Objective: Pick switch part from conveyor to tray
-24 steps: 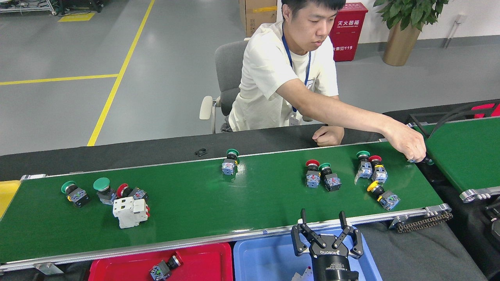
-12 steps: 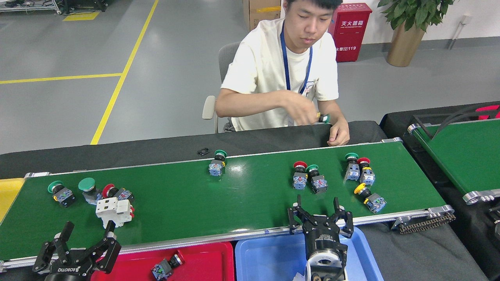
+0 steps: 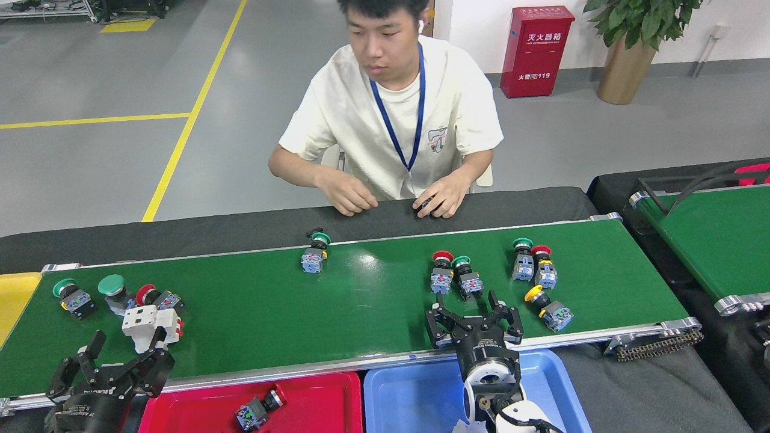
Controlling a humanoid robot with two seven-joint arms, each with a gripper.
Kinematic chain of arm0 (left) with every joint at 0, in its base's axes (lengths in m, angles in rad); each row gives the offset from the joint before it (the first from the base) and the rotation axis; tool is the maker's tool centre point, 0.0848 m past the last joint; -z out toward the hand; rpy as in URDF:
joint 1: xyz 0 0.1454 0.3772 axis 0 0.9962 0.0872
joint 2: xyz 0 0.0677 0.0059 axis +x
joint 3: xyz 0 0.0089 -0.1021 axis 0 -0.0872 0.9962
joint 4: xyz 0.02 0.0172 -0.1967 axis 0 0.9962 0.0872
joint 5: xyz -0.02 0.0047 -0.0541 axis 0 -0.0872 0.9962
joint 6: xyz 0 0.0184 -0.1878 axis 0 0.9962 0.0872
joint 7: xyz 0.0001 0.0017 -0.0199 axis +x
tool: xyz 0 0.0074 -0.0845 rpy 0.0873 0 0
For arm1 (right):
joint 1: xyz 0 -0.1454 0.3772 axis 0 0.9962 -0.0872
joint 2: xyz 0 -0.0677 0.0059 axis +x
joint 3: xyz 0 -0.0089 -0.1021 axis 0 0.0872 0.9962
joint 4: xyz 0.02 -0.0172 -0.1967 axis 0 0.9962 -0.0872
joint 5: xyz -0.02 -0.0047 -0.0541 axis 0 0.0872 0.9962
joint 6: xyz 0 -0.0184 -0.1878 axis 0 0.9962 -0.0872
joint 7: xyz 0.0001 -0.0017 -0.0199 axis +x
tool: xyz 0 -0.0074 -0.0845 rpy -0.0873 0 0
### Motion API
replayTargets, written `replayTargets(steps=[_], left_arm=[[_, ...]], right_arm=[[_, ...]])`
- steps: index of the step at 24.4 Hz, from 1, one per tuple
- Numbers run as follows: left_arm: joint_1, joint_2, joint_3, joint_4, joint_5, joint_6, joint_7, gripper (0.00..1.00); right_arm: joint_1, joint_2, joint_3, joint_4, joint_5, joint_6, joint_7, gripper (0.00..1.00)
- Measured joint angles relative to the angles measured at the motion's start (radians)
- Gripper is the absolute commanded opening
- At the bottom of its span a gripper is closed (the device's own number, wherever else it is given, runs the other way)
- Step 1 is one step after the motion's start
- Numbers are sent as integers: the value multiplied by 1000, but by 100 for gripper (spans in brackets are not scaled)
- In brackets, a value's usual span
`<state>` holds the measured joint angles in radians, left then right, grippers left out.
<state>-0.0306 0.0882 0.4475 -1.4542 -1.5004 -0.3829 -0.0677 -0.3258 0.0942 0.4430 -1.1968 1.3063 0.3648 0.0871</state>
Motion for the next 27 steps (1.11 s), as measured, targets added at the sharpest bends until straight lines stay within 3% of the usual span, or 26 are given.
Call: replayTargets(steps=[3,4,5,7,8,12,13,17,20,22,27], left_arm=[[-62,25,-3,81,0,10,0,99],[-84,35,-4,112,0,20,0,93],[-111,47,-5,148,0,26,-1,77],[-152,66,-8,203,5,32,-3,27],[-163,71,-11,222,9,33,-3,23],[-194,73,-48,269,28,17,7,20],[-195,73,-58,270,28,17,10,20],[-195,73,-78,268,29,17,14,11],[-193,72,-90,258,31,15,14,4],[-185,68,-97,229,40,-2,14,1],[-161,58,-99,120,77,-33,10,0]], right_arm=[[-54,38,0,71,0,-15,4,97],[-75,48,0,96,0,-20,4,97],[-92,55,0,116,-1,-28,4,97],[-118,59,2,160,-3,-40,-5,97],[-125,59,3,181,-6,-43,-7,97],[-157,59,5,259,-47,-61,-27,95],[-168,59,5,281,-56,-63,-38,91],[-182,60,6,314,-65,-95,-59,35],[-181,59,6,316,-66,-139,-77,8],[-181,59,7,309,-66,-160,-87,1],[-131,59,19,178,-61,-204,-90,1]])
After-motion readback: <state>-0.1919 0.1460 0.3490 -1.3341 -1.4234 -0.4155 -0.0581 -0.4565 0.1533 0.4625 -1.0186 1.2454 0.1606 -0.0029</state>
